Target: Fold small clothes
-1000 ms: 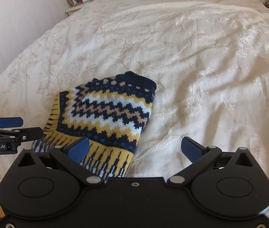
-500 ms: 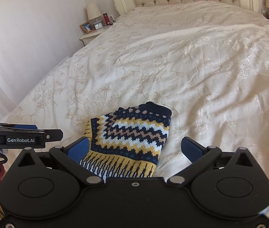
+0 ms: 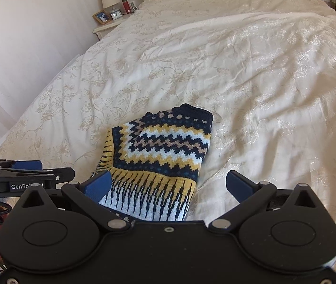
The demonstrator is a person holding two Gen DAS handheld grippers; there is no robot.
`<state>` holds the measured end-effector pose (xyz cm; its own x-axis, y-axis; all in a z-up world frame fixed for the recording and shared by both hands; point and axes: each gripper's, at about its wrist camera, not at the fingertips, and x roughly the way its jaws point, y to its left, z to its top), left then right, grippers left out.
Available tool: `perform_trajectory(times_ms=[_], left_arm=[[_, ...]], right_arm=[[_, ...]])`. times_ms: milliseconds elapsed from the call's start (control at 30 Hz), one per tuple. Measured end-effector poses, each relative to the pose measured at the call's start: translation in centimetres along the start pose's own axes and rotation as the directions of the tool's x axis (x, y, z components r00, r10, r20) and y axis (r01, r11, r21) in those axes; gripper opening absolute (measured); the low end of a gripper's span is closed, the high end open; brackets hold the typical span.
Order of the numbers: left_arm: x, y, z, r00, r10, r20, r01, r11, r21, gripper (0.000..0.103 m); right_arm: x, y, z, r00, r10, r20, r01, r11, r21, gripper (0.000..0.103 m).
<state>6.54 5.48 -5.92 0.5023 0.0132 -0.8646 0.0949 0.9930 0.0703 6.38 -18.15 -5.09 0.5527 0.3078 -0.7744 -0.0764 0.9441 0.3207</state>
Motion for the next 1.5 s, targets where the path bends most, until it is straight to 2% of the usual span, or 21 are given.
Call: perform_trajectory(times_ms=[300,867,1500], left_arm=[[0.9,0.3,-0.5,0.999,-0.016,-0.047,0.015,1.000,-0.014,0.076],[1.9,0.3,-1.6,0.993,-0.012,-0.115,0.010,1.000,-0.018,0.076],[1.6,1.0,-1.1,0.995,0.019,-0.098,-0.022,0.999,-0.031,0.076]], right_arm=[[1.1,0.0,-0.4,0.997,-0.034,-0.069,0.037,0.998,0.042,0.102],[1.9,1.3,-1.1,0.992,-0.075,-0.101,0.075,0.997,0.003,0.102],[2.0,0.1,-1.1,0.986,-0.126,-0.113,0.131,0.991,0.033,0.102]])
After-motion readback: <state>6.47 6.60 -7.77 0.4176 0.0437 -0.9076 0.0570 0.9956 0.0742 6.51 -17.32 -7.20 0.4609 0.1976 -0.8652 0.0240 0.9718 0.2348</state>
